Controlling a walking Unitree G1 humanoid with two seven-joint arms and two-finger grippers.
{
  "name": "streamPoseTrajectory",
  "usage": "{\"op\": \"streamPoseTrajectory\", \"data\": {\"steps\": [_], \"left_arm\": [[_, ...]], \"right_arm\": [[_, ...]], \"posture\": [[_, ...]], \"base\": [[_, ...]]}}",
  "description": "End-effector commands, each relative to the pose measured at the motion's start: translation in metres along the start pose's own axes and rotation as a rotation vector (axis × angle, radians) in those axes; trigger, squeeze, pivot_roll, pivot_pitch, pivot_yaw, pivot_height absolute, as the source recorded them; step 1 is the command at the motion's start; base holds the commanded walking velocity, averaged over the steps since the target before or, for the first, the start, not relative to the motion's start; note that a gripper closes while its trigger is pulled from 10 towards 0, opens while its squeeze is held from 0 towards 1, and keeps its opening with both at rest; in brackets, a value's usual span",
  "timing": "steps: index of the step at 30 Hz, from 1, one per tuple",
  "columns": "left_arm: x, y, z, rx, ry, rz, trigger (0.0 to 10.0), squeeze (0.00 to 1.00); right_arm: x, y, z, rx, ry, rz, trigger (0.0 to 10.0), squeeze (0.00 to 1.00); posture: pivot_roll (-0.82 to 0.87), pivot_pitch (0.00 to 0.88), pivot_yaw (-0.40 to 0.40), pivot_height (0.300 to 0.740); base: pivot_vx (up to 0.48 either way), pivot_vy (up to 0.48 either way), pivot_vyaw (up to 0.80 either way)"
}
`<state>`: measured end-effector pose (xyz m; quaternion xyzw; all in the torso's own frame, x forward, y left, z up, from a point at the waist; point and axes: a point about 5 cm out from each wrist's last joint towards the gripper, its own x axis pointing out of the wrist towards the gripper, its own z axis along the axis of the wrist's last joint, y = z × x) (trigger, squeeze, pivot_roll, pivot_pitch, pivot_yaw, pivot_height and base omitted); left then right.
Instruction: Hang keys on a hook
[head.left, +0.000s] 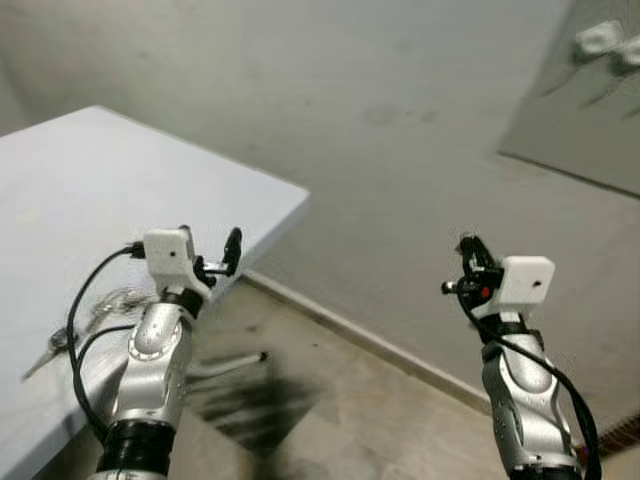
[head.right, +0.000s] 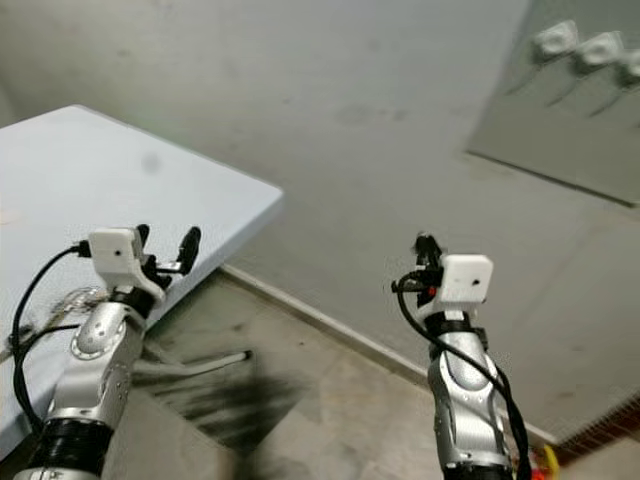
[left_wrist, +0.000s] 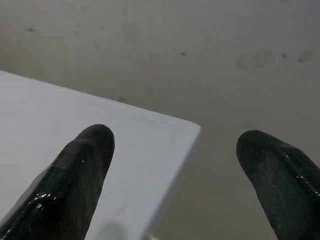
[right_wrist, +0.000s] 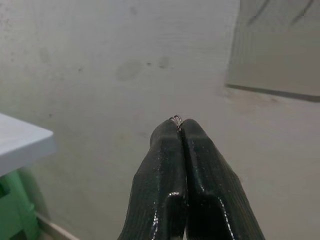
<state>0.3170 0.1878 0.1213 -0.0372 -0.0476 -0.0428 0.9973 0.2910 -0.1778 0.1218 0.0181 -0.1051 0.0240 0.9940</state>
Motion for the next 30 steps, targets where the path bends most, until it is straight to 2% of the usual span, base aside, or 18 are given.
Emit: {"op": "streamPoseTrajectory", "data": {"steps": [1, 16, 30], "left_arm": [[0.0005, 0.0000, -0.0002, 0.005, 0.007, 0.009, 10.0, 0.00], [-0.0022, -0.0028, -0.0031, -0.004, 0.022, 0.034, 10.0, 0.00], [0.0033, -0.0097, -0.0020, -0.020, 0.028, -0.005, 10.0, 0.00]], "right_arm": [[0.0026, -0.0005, 0.0047, -0.003, -0.017, 0.002, 10.0, 0.00], [0.0039, -0.0015, 0.0049, 0.000, -0.014, -0.010, 10.0, 0.00], [-0.0006, -0.0049, 0.0047, -0.001, -0.021, -0.049, 10.0, 0.00]], "posture": [[-0.01, 0.000, -0.004, 0.740], [-0.01, 0.000, -0.006, 0.740], [-0.04, 0.000, 0.029, 0.740]], "base": [[0.000, 0.000, -0.73], [0.000, 0.000, -0.73], [0.000, 0.000, -0.73]]}}
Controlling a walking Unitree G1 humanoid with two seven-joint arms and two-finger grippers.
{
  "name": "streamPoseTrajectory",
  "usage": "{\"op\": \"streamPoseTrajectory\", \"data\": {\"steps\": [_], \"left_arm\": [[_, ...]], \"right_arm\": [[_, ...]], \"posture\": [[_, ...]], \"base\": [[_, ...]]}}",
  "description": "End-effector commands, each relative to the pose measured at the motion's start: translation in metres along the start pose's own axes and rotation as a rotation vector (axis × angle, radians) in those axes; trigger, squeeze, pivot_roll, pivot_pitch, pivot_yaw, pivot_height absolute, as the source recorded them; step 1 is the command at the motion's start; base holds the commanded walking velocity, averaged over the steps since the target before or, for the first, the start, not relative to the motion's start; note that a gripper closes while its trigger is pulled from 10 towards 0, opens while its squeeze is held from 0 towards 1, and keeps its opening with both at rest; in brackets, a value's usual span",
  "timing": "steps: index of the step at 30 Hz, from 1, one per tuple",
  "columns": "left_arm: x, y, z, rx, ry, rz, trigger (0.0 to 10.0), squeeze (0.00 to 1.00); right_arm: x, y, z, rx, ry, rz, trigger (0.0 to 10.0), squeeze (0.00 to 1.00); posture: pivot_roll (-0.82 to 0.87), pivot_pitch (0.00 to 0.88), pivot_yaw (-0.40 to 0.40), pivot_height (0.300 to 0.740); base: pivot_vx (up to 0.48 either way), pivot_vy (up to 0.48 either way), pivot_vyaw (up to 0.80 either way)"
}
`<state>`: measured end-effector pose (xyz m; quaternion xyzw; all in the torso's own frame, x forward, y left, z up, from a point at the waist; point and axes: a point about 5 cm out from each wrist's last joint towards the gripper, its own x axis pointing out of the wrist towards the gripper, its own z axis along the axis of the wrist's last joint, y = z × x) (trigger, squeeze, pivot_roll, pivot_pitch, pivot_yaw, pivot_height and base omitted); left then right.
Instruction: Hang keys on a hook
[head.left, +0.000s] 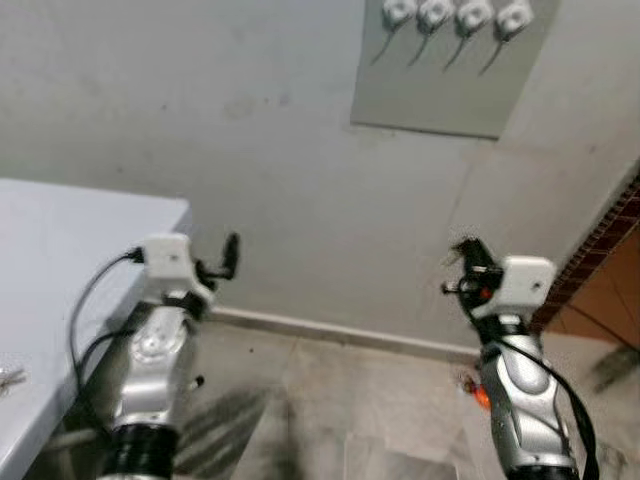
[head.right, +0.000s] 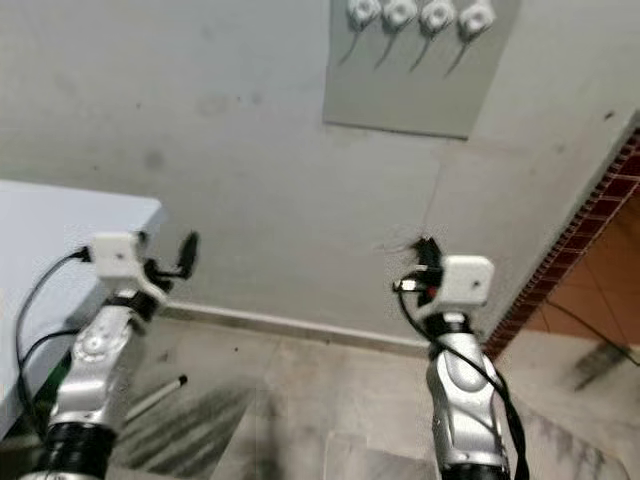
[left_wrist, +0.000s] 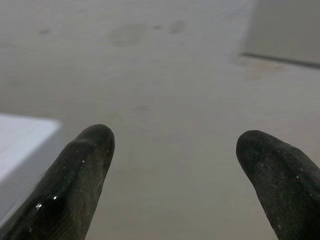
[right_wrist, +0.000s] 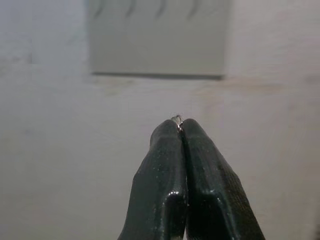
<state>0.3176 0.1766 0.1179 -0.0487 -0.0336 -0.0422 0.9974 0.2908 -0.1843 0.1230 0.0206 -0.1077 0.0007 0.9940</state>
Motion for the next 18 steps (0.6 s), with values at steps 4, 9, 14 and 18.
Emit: {"op": "streamPoseTrajectory", "data": {"steps": [4, 9, 14, 18], "left_arm": [[0.0046, -0.0013, 0.0025, 0.007, 0.008, -0.020, 10.0, 0.00], [0.0087, -0.0033, 0.0025, -0.001, 0.025, -0.029, 10.0, 0.00], [0.0102, -0.0048, 0.0025, -0.003, 0.026, -0.046, 10.0, 0.00], [0.0101, -0.0080, 0.0038, -0.001, 0.018, -0.066, 10.0, 0.00]], "right_arm": [[-0.0027, -0.0006, 0.0028, -0.003, -0.015, -0.018, 10.0, 0.00], [-0.0046, -0.0030, -0.0005, -0.004, 0.010, -0.047, 10.0, 0.00], [-0.0051, -0.0027, -0.0032, -0.010, 0.034, -0.068, 10.0, 0.00], [-0.0039, -0.0039, -0.0060, -0.014, 0.072, -0.101, 10.0, 0.00]], "posture": [[-0.05, 0.000, 0.038, 0.740], [-0.07, 0.000, 0.051, 0.740], [-0.07, 0.000, 0.052, 0.740], [-0.07, 0.000, 0.047, 0.740]], "base": [[0.000, 0.000, -0.65], [0.000, 0.000, 0.00], [0.000, 0.000, 0.00], [0.000, 0.000, 0.00]]}}
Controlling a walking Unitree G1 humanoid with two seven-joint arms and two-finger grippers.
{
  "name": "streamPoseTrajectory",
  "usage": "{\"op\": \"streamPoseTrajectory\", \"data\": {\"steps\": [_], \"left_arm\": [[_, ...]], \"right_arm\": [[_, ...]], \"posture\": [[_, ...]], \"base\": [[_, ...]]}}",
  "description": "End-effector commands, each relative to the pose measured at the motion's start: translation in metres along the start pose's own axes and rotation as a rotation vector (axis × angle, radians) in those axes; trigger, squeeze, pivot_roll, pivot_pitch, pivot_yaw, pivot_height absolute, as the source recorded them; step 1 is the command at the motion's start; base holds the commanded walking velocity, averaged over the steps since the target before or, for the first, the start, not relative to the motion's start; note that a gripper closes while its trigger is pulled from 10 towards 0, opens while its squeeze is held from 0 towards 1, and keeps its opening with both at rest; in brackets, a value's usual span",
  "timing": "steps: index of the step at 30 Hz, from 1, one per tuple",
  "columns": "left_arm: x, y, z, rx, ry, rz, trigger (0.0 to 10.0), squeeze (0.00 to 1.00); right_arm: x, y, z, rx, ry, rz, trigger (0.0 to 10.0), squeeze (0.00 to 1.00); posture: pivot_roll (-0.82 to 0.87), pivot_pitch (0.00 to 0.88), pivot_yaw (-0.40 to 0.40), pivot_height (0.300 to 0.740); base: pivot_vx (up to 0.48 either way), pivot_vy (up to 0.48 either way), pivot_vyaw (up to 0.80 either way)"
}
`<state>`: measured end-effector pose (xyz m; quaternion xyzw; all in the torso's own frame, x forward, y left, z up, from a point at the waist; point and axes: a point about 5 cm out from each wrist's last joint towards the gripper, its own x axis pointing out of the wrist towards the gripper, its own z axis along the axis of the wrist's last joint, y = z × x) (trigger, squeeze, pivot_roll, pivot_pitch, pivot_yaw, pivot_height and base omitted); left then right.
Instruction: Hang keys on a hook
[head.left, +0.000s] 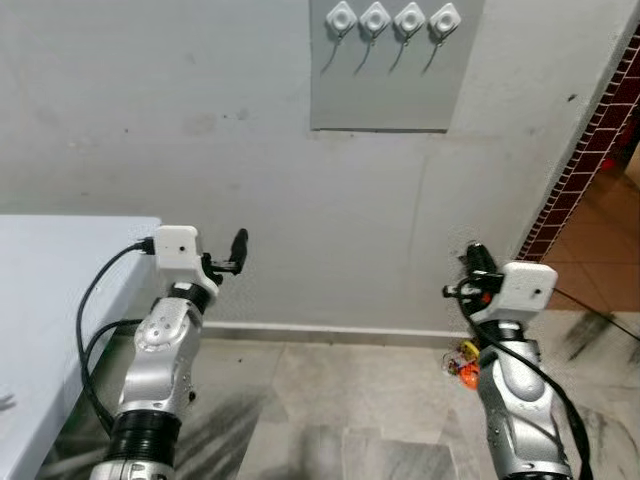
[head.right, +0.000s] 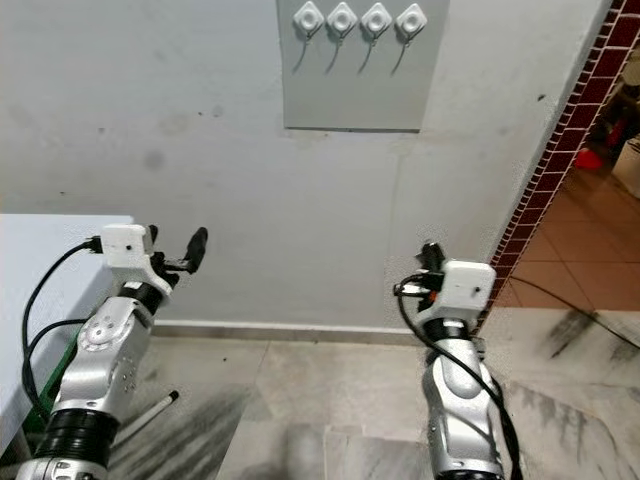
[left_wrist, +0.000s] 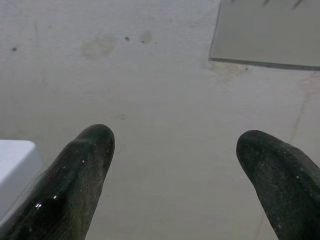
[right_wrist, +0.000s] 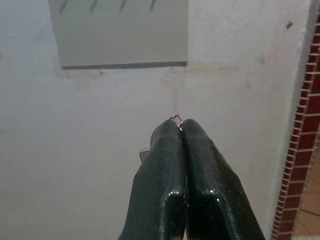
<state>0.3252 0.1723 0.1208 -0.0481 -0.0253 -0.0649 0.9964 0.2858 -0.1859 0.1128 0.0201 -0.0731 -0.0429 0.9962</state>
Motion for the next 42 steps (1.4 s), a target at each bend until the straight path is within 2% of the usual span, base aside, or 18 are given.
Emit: {"op": "streamPoseTrajectory", "data": {"steps": [1, 8, 19, 42], "left_arm": [[0.0018, -0.0047, 0.0024, -0.004, -0.007, -0.029, 10.0, 0.00], [-0.0002, -0.0043, 0.0030, 0.001, -0.017, -0.041, 10.0, 0.00], [-0.0028, -0.0057, 0.0017, 0.002, -0.018, -0.051, 10.0, 0.00], [-0.0047, -0.0069, 0.0003, 0.024, -0.014, -0.066, 10.0, 0.00]], "right_arm": [[0.0036, -0.0019, 0.0029, 0.005, 0.011, -0.020, 10.0, 0.00], [0.0052, 0.0000, 0.0029, -0.003, 0.024, 0.005, 10.0, 0.00], [0.0017, 0.0020, 0.0037, -0.041, 0.022, 0.030, 10.0, 0.00], [-0.0030, 0.0025, 0.0012, -0.035, 0.033, 0.031, 10.0, 0.00]], "posture": [[-0.07, 0.000, 0.047, 0.740], [-0.07, 0.000, 0.040, 0.740], [-0.07, 0.000, 0.032, 0.740], [-0.07, 0.000, 0.036, 0.740]], "base": [[0.000, 0.000, 0.00], [0.071, 0.000, 0.00], [0.278, 0.000, 0.00], [0.298, 0.000, 0.00]]}}
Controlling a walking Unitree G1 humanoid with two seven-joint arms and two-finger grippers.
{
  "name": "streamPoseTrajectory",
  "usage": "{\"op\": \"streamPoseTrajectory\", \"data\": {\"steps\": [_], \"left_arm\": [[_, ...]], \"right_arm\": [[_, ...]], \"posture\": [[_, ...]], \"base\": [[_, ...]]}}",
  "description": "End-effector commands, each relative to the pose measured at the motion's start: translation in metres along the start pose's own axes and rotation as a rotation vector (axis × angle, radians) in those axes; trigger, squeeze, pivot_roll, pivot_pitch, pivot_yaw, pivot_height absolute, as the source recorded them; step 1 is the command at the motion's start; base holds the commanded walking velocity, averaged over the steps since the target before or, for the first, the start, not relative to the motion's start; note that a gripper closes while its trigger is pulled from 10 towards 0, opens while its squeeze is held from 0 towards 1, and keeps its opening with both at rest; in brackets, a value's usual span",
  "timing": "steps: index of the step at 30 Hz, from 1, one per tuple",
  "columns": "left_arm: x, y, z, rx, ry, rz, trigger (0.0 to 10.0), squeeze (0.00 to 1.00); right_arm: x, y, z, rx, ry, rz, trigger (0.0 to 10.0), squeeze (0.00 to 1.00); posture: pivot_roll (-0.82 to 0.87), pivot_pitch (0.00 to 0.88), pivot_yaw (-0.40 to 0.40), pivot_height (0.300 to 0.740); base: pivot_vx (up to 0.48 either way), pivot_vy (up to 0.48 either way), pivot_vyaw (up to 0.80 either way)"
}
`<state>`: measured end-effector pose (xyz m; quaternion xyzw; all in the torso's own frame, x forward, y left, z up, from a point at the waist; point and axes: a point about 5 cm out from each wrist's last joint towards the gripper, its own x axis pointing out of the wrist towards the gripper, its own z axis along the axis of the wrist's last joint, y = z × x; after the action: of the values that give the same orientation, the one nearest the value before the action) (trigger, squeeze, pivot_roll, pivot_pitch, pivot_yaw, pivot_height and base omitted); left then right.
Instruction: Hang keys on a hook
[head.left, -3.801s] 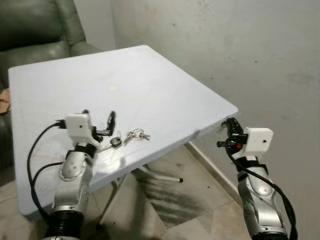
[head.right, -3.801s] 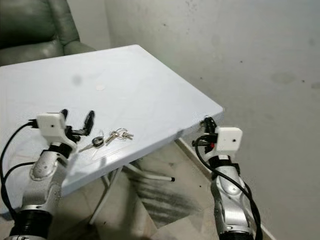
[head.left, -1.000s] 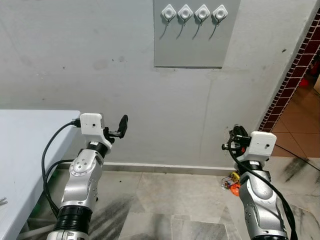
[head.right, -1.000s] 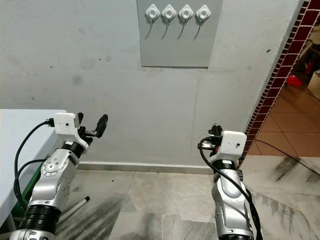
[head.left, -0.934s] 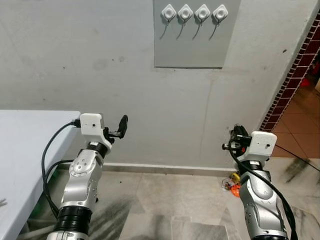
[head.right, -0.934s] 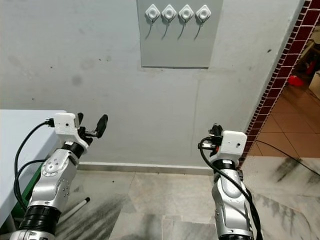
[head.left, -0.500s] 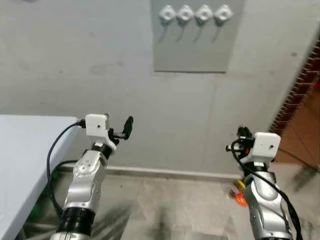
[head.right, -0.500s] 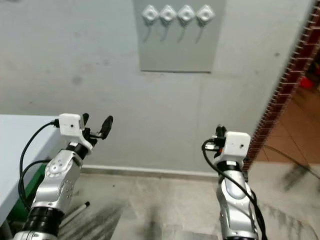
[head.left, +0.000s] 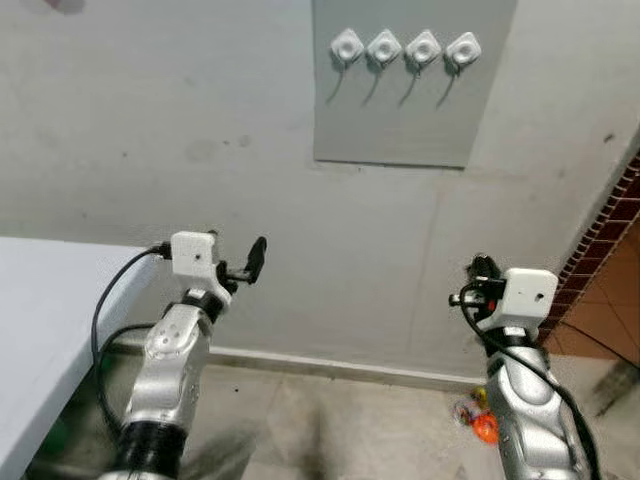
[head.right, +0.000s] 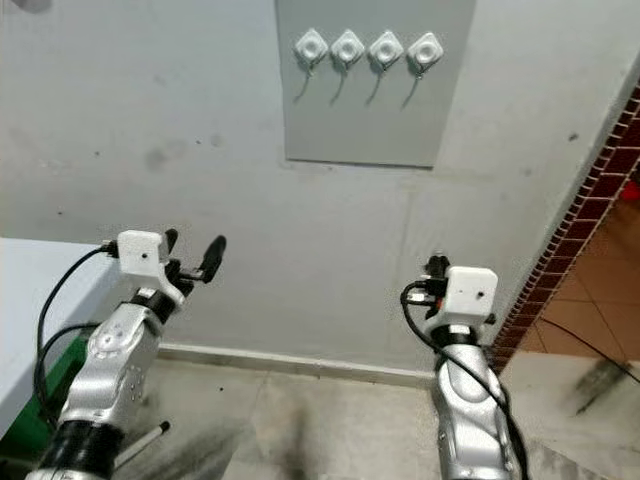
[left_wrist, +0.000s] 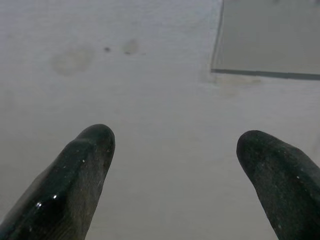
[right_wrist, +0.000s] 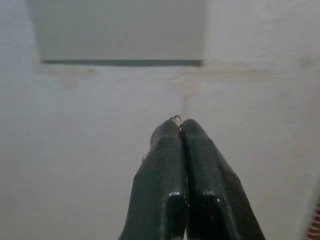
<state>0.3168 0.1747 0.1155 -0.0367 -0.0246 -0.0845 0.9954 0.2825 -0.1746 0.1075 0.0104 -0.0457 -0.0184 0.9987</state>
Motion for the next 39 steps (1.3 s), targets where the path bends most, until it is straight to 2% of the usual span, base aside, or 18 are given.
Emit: {"op": "streamPoseTrajectory", "data": {"steps": [1, 39], "left_arm": [[0.0047, -0.0087, 0.0052, 0.003, -0.019, -0.027, 10.0, 0.00], [0.0060, -0.0105, 0.0050, -0.003, -0.016, -0.029, 10.0, 0.00]], "right_arm": [[0.0011, -0.0084, 0.0062, -0.018, -0.021, -0.019, 10.0, 0.00], [0.0002, -0.0082, 0.0070, -0.025, -0.022, -0.015, 10.0, 0.00]], "posture": [[-0.07, 0.000, 0.036, 0.740], [-0.08, 0.000, 0.035, 0.740]], "base": [[0.311, 0.000, 0.00], [0.311, 0.000, 0.00]]}}
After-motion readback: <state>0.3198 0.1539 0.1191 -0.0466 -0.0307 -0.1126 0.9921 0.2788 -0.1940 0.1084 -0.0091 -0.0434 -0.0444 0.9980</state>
